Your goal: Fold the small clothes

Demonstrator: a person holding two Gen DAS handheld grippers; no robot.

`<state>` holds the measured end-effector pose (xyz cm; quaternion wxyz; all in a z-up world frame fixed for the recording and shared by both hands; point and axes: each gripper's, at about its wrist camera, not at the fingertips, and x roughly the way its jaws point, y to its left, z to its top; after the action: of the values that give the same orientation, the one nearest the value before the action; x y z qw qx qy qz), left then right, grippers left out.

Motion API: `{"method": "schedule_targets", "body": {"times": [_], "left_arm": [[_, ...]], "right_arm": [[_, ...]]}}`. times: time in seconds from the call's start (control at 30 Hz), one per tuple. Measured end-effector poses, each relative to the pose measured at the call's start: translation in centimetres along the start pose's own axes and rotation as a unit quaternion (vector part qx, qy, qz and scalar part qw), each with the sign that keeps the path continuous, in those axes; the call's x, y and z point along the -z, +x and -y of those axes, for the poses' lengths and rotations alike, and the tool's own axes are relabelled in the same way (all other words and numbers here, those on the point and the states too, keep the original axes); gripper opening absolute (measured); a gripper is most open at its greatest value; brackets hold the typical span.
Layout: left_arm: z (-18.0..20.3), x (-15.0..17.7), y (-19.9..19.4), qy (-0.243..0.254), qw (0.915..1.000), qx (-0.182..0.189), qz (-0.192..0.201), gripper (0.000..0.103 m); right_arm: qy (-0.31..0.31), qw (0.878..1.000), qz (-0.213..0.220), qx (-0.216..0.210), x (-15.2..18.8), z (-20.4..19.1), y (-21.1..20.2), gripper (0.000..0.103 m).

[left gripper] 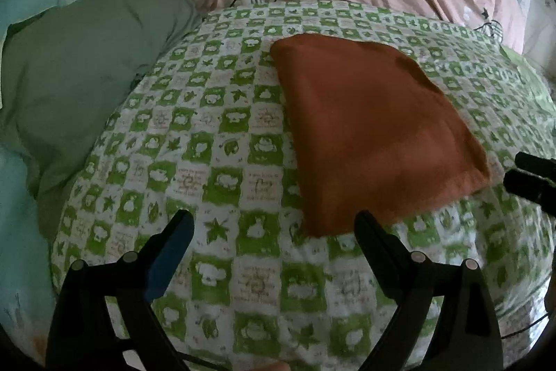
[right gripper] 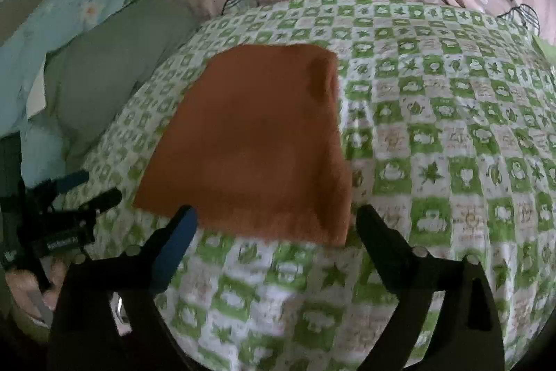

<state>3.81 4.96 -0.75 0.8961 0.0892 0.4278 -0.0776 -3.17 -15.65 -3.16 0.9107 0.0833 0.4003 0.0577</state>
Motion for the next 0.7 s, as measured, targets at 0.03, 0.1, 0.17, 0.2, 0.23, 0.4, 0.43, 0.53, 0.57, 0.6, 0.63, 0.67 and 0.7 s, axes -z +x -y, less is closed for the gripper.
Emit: {"method": "schedule_targets", "body": {"times": [0.03,0.1,0.17,0.2,0.23,0.4,0.43,0.53,0.57,0.6,0.63,0.67,0.7], "left_arm": [[0.0,0.2,-0.1,0.002,1.0,0.0,0.0,0.094],[0.1,0.6,-0.3,0.007,1.0,0.0,-0.001,0.094],[0.3,0.9,-0.5,0.012,0.9999,0.0,-0.003,0.094],[0.4,1.0,-0.6,0.014,0.9999,-0.001,-0.002,0.094],[0.5,1.1,-0.8,0.017,0.9999,-0.002,-0.002,0.094],[0.9,1.8,-2.0,0.028,0.9996,-0.004,0.001,0.094],[1.0,1.9,-2.4,0.03,0.9995,-0.005,0.003,0.094],[1.1,2.0,-3.1,0.034,0.9994,-0.009,0.006,0.094],[1.1,1.9,-3.3,0.035,0.9993,-0.01,0.008,0.094],[1.1,1.9,-3.6,0.036,0.9993,-0.011,0.01,0.094],[1.2,1.8,-3.8,0.037,0.9992,-0.012,0.013,0.094],[1.2,1.8,-4.0,0.038,0.9991,-0.012,0.017,0.094],[1.2,1.7,-4.2,0.039,0.999,-0.012,0.02,0.094]], "right_arm": [[-0.005,1.0,-0.004,-0.002,0.4,-0.2,-0.1,0.096],[-0.013,1.0,-0.011,-0.007,1.2,-0.5,-0.1,0.097],[-0.018,1.0,-0.018,-0.006,1.9,-0.7,-0.1,0.097],[-0.02,1.0,-0.021,-0.007,2.1,-0.8,0.0,0.097],[-0.022,0.999,-0.023,-0.008,2.4,-0.9,-0.1,0.097],[-0.03,0.999,-0.025,-0.012,3.1,-1.2,-0.9,0.097],[-0.031,0.999,-0.024,-0.012,3.2,-1.3,-1.1,0.097],[-0.034,0.999,-0.019,-0.016,3.3,-1.6,-1.9,0.098],[-0.035,0.999,-0.017,-0.016,3.3,-1.6,-2.2,0.098],[-0.037,0.999,-0.015,-0.016,3.3,-1.7,-2.4,0.098],[-0.038,0.999,-0.014,-0.016,3.3,-1.8,-2.6,0.098],[-0.039,0.999,-0.012,-0.016,3.3,-1.9,-2.7,0.099],[-0.04,0.999,-0.011,-0.017,3.2,-2.0,-2.9,0.099]]}}
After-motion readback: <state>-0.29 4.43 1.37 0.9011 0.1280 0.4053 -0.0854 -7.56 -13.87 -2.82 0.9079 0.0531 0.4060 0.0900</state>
